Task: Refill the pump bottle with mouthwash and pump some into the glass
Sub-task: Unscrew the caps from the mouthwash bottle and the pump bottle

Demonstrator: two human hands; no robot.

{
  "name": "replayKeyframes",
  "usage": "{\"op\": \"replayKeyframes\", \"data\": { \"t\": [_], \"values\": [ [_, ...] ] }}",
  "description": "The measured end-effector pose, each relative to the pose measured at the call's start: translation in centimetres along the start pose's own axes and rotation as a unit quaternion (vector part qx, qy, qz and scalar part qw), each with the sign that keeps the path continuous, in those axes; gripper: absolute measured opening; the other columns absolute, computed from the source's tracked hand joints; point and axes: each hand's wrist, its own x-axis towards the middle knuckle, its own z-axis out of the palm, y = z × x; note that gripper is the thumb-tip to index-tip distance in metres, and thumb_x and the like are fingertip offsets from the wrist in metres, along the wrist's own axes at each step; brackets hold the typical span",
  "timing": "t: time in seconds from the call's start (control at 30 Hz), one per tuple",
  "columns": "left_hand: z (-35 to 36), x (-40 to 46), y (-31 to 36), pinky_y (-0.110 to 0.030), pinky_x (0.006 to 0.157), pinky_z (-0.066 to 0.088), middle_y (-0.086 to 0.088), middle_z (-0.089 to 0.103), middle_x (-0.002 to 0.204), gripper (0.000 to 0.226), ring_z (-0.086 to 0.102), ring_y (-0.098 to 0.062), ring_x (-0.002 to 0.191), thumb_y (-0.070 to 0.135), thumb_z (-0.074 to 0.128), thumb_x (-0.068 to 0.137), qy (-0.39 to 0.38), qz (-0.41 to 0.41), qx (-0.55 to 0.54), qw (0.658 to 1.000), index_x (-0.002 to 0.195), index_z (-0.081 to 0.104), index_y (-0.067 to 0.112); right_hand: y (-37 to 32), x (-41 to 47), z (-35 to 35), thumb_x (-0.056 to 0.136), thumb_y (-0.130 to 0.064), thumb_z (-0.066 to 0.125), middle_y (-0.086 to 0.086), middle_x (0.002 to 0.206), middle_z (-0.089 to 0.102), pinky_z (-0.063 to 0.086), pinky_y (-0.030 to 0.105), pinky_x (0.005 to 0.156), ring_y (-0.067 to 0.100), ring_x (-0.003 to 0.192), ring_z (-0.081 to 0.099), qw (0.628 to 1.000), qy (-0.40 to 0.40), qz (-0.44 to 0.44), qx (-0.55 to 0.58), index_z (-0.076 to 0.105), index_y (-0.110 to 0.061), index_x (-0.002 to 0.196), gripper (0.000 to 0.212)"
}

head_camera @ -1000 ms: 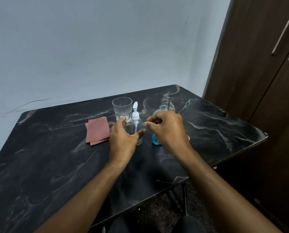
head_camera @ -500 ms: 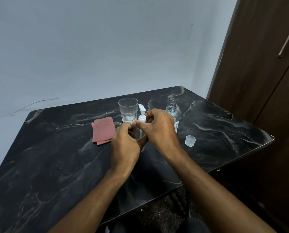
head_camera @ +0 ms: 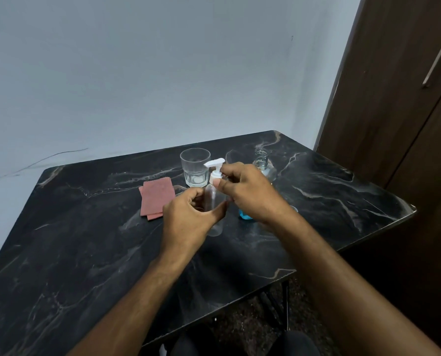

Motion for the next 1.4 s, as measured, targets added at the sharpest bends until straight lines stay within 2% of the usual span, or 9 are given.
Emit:
{"op": "replayKeyframes", "data": {
  "t": [0.07,0.17,0.3,0.67,0.77,1.03,1.17,1.33,1.4],
  "values": [
    [0.1,-0.2,0.1,-0.012,0.06,0.054,0.026,0.072,0.08,0.027,0.07,0.003,0.072,0.046,0.09,0.068,-0.003,-0.004,0.003,1.0,0.078,0.067,0.034,0.2,-0.2,0.3,0.087,-0.021,0.078,-0.006,0.068,0.054,0.047,0.026,0.061,0.005,0.062,0.051,0.999,0.038,-0.005,0.017,0.068,-0.014,0.086,0.012],
    [0.2,-0.4,0.2,-0.007,0.059,0.052,0.03,0.072,0.082,0.027,0.07,0.008,0.073,0.041,0.092,0.071,-0.005,-0.004,-0.01,1.0,0.08,0.067,0.038,0.6,-0.3,0.6,0.076,-0.018,0.087,0.001,0.081,0.071,0.062,0.034,0.075,0.011,0.074,0.067,0.989,0.115,0.019,0.095,0.073,-0.012,0.097,0.026],
    [-0.1,-0.1,0.1,-0.007,0.06,0.051,0.026,0.073,0.082,0.024,0.071,0.007,0.076,0.037,0.092,0.072,-0.003,-0.005,-0.014,1.0,0.084,0.071,0.035,0.8,-0.1,0.3,0.084,-0.009,0.078,-0.005,0.081,0.077,0.062,0.043,0.081,0.008,0.078,0.073,0.99,0.096,0.027,0.099,0.078,-0.012,0.093,0.009],
    [-0.8,0.5,0.1,-0.009,0.066,0.054,0.016,0.076,0.084,0.029,0.071,0.006,0.082,0.04,0.091,0.074,-0.022,-0.009,-0.01,1.0,0.095,0.071,0.037,-0.4,0.7,0.6,0.074,-0.015,0.088,0.013,0.085,0.076,0.061,0.043,0.077,0.023,0.08,0.074,0.99,0.106,0.019,0.091,0.075,-0.005,0.085,0.02],
    [-1.4,1.2,-0.4,-0.013,0.071,0.057,0.013,0.078,0.089,0.03,0.073,0.002,0.085,0.037,0.09,0.075,-0.054,-0.023,-0.01,0.998,0.101,0.074,0.032,-1.0,1.1,0.1,0.076,-0.005,0.084,-0.001,0.077,0.077,0.061,0.028,0.07,0.011,0.073,0.073,0.984,0.075,0.022,0.157,0.075,-0.014,0.084,0.015],
    [-2.5,1.1,-2.1,-0.016,0.069,0.057,0.015,0.079,0.083,0.023,0.074,0.001,0.08,0.028,0.09,0.076,-0.043,-0.063,-0.013,0.997,0.095,0.076,0.03,-3.7,2.5,-2.0,0.076,-0.003,0.083,0.006,0.097,0.078,0.061,0.031,0.079,0.015,0.088,0.075,0.96,0.158,-0.051,0.225,0.074,-0.006,0.109,0.034],
    [-3.9,1.6,-2.7,-0.006,0.05,0.047,0.015,0.076,0.071,0.018,0.067,0.009,0.064,0.021,0.089,0.078,0.021,-0.095,-0.023,0.995,0.085,0.076,0.031,-4.2,3.2,-2.0,0.078,-0.006,0.083,0.005,0.099,0.077,0.062,0.034,0.085,0.015,0.094,0.073,0.963,0.182,-0.126,0.154,0.073,-0.008,0.114,0.038],
    [-5.7,2.3,-3.1,-0.022,0.074,0.057,0.015,0.077,0.086,0.024,0.073,-0.002,0.079,0.029,0.09,0.076,0.06,-0.095,-0.028,0.993,0.09,0.073,0.038,-0.6,2.4,1.7,0.079,-0.003,0.081,-0.016,0.093,0.067,0.05,0.014,0.07,0.0,0.081,0.06,0.98,0.104,-0.165,-0.028,0.076,-0.012,0.107,0.03],
    [-6.2,2.5,-3.2,-0.027,0.079,0.06,0.013,0.079,0.091,0.03,0.075,-0.006,0.085,0.034,0.09,0.076,0.066,-0.091,-0.028,0.993,0.101,0.075,0.035,1.7,1.8,3.2,0.081,-0.003,0.079,-0.011,0.095,0.066,0.049,0.025,0.074,0.008,0.087,0.056,0.97,0.069,-0.192,-0.129,0.076,-0.011,0.104,0.025]
  ]
}}
